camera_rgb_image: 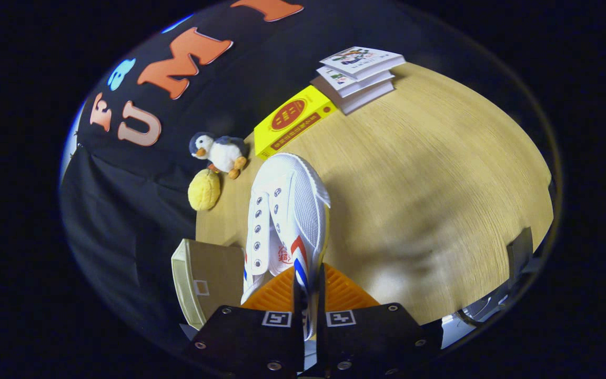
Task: Open the storage box then place both shoes into the box .Put the left shoe in first, then the right shoe, with the right side of both shoes facing outward in a uniform manner.
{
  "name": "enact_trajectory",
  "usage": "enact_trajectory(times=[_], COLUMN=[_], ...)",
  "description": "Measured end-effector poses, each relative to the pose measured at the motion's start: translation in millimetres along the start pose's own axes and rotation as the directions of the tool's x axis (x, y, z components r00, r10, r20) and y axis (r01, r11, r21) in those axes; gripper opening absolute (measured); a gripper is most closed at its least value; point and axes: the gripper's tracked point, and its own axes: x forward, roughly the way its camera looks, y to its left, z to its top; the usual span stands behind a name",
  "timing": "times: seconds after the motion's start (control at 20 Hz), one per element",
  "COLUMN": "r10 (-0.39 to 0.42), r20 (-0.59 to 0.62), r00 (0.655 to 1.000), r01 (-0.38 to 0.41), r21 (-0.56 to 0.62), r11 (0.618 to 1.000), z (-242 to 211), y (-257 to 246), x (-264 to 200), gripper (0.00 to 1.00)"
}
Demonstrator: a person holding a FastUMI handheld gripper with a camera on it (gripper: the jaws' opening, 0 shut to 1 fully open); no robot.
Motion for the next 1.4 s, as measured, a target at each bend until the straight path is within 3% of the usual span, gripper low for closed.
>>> enact_trajectory(times=[0.35, 0.75, 0.95, 1.2, 1.3, 1.4], r10=[0.077, 0.125, 0.093, -0.038, -0.048, 0.019], r20=[-0.09, -0.201, -0.226, -0.204, -0.204, -0.208], r00=[0.993, 0.972, 0.97, 0.978, 0.978, 0.978], r01=[-0.091, -0.178, -0.164, -0.037, -0.025, -0.082], r21=[-0.152, -0.273, -0.319, -0.355, -0.343, -0.299], r11=[0.984, 0.945, 0.933, 0.934, 0.939, 0.951], z=[-33, -99, -126, -147, -154, -148], y=[126, 236, 261, 250, 249, 262], x=[-5, 26, 53, 69, 78, 87], gripper=[0.1, 0.09, 0.09, 0.1, 0.17, 0.36])
